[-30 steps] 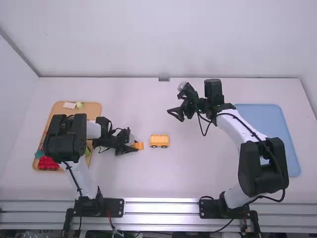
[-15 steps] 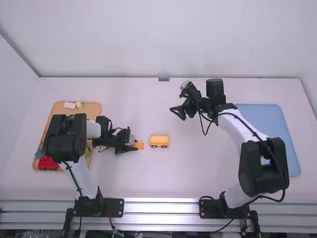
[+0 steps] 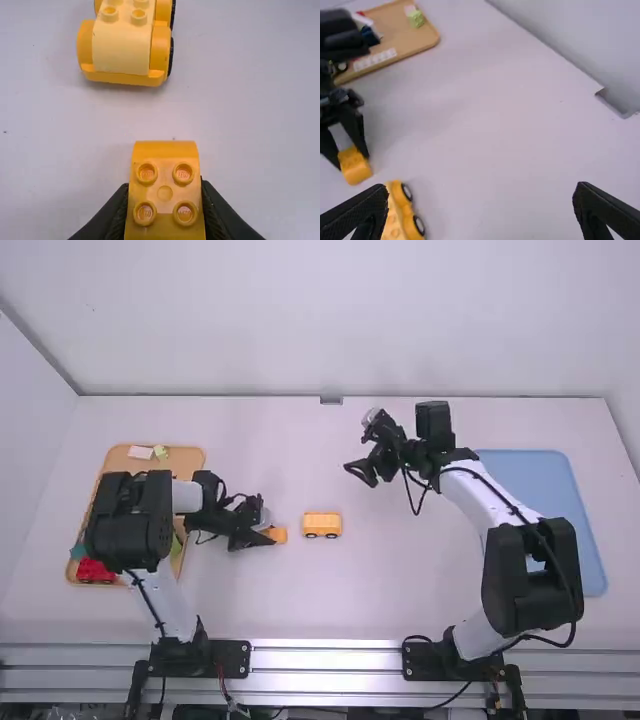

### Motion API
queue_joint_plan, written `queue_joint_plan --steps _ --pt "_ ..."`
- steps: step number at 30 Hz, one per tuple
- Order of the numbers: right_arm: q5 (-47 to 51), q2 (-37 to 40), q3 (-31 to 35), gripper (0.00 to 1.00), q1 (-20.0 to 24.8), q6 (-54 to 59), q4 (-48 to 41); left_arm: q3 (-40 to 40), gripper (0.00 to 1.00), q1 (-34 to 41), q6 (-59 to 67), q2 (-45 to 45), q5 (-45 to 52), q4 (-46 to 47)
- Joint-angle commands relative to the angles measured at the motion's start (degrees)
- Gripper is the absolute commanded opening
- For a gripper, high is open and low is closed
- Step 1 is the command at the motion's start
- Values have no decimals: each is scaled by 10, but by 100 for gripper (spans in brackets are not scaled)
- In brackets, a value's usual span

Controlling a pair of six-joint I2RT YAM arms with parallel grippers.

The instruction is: Assemble lego blocks to make yellow taxi

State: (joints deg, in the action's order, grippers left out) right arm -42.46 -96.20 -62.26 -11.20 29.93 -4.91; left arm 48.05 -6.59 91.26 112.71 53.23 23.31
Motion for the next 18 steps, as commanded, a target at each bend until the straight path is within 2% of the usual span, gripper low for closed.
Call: queue_joint_plan --steps 1,6,10,13,18 --pt "-28 -1 -15 98 6 50 -17 19 20 0 -4 -40 -10 20" --pt "-151 -1 -2 99 37 166 -92 24 19 16 -33 -116 28 30" --pt "-174 -1 47 99 38 226 -76 24 20 32 -54 -145 33 28" --pt "-180 -1 117 98 21 234 6 25 12 55 -86 -152 66 12" --pt "-143 -1 237 98 -9 165 212 23 16 93 -110 -152 91 -9"
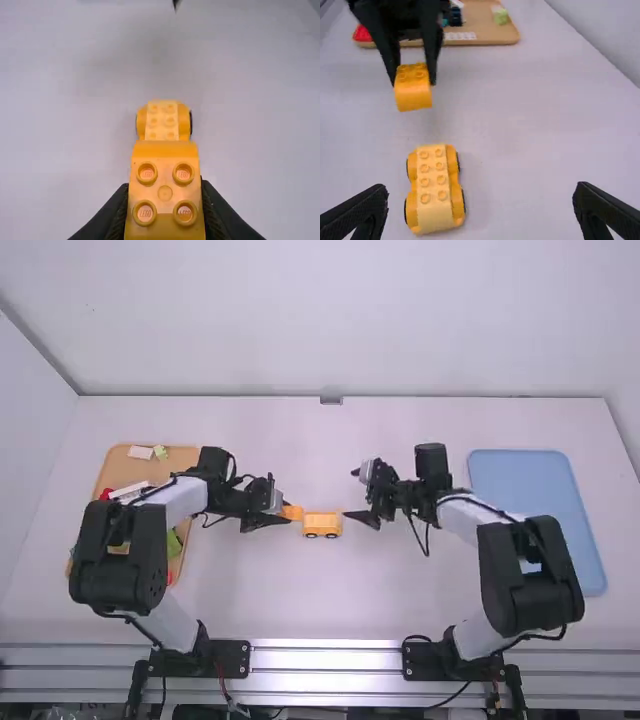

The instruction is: Assemble lego blocks to make yellow taxi

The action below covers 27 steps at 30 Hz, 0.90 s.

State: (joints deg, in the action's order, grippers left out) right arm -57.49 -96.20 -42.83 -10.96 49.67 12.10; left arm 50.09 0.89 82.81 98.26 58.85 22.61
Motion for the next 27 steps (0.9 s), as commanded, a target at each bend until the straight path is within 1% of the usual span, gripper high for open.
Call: queue_joint_plan --steps 1,3,5,8,11,15,17,19,20,22,23,24,27 --pt "10 -1 51 99 -13 -40 57 2 15 22 -25 -8 34 -4" --pt "9 -4 103 99 -28 -69 139 1 15 47 -25 -8 31 -13" --pt "5 -12 115 99 -33 -69 159 1 15 57 -30 -8 31 -18" --pt "3 -56 119 99 -38 -71 189 1 13 76 -103 -8 9 -58" --pt "-17 -108 102 99 -36 -70 218 1 12 82 -158 -8 -7 -86" --pt "-82 -172 60 99 -37 -68 231 -6 12 82 -160 -8 -9 -89" --pt "-87 -199 45 98 -38 -54 231 -16 12 81 -160 -8 -8 -101" --pt "-87 -236 28 99 -49 -34 231 -41 17 82 -160 -7 7 -136" --pt "-88 -238 27 99 -50 -33 231 -43 17 82 -160 -7 8 -139" --pt "-87 -263 17 99 -61 -32 237 -68 20 82 -206 -6 17 -201" --pt "-87 -269 15 98 -64 -31 238 -75 21 82 -225 -6 16 -221" --pt "-87 -274 13 99 -66 -31 240 -81 23 82 -245 -6 13 -242" --pt "-85 -289 6 99 -76 -31 254 -106 22 82 -308 -6 1 -316"
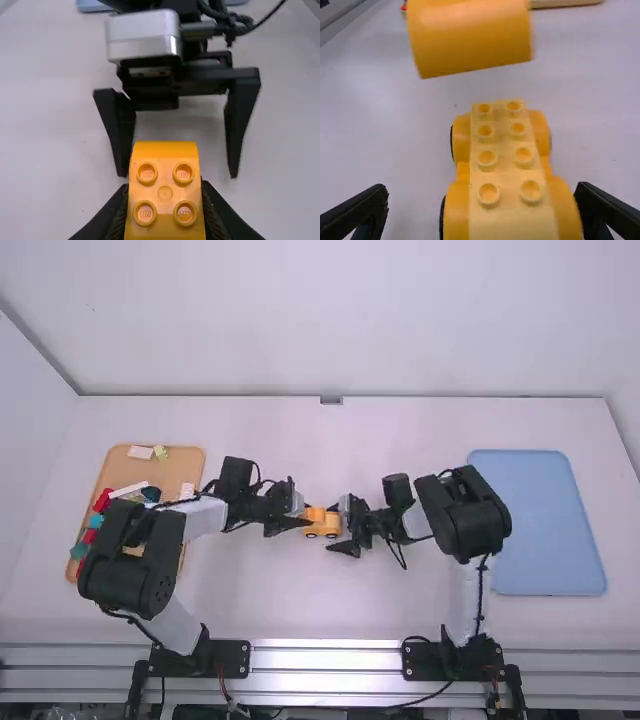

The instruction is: Assemble lego blocks to make yellow taxi

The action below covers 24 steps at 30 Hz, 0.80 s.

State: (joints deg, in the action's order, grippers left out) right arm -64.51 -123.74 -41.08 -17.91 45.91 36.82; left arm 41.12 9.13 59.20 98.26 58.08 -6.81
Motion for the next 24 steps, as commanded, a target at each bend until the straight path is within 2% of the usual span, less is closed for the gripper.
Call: queue_joint_plan --steps 1,4,10,15,19,22,23,24 --pt "-15 -14 -12 99 -9 6 8 -19 22 -1 -73 -6 11 -29" --pt "4 -14 -16 99 -15 7 7 -34 21 0 -68 -6 9 -49" --pt "48 -14 -20 87 -31 6 17 -38 17 0 -22 -6 9 -24" --pt "58 -14 -21 83 -31 6 19 -38 13 -1 -22 2 10 -50" --pt "59 -14 -21 73 -31 6 23 -23 11 -1 -45 42 22 -81" --pt "59 -14 -21 59 -30 6 24 -1 11 -1 -16 67 56 -59" --pt "59 -14 -21 59 -30 6 24 2 11 -1 -11 68 56 -56" --pt "58 -14 -21 55 -28 6 25 7 10 -1 -6 69 55 -47"
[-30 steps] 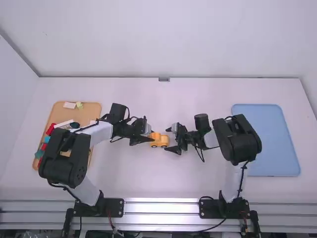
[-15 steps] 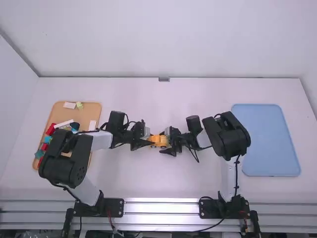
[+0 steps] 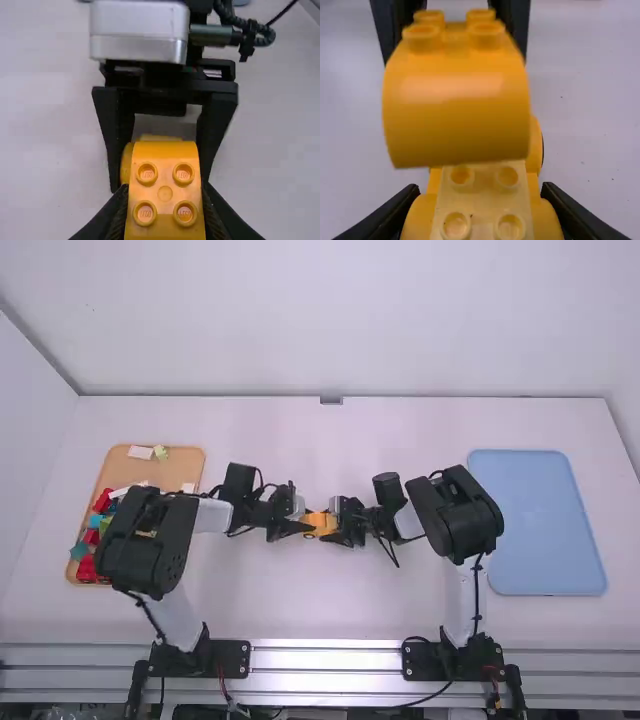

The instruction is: Assemble lego blocks to make yellow taxi

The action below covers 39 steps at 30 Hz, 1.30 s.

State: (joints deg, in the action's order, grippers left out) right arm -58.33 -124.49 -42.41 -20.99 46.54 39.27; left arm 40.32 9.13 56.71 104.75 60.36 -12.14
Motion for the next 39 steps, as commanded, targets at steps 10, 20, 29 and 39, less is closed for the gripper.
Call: queue_joint_plan --steps 10,20,29,39 --pt "-4 -6 -7 48 -1 0 -13 23 9 6 17 28 33 -15" --pt "-21 -6 -7 47 4 43 -54 39 9 17 19 51 17 -2" --pt "-33 -6 -7 47 4 43 -54 33 8 40 44 51 -15 10" --pt "-33 -6 -7 49 4 43 -54 31 7 66 42 51 -100 38"
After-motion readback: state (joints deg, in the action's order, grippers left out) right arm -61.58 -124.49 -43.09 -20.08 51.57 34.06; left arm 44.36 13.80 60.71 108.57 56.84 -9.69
